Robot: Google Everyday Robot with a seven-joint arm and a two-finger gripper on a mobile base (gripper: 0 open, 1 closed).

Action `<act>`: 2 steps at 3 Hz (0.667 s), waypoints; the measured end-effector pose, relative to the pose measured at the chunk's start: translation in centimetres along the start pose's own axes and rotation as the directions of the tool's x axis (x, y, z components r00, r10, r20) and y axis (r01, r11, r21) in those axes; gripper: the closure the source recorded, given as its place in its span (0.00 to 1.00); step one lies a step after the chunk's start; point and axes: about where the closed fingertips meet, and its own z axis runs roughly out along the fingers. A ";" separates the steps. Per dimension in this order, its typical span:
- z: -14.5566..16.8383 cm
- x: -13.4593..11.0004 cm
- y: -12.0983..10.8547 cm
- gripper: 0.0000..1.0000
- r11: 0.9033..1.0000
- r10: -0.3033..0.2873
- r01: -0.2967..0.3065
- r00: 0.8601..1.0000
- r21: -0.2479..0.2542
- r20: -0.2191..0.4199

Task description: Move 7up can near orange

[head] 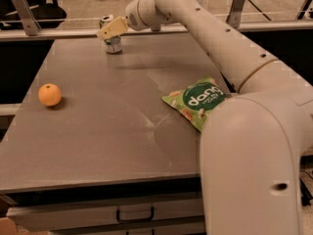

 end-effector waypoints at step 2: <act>5.5 0.8 0.8 0.00 0.999 0.044 -0.044 0.998 -0.017 -0.051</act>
Offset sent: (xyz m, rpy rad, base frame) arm 0.0426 0.0552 -0.0421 -0.0222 0.0940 -0.0198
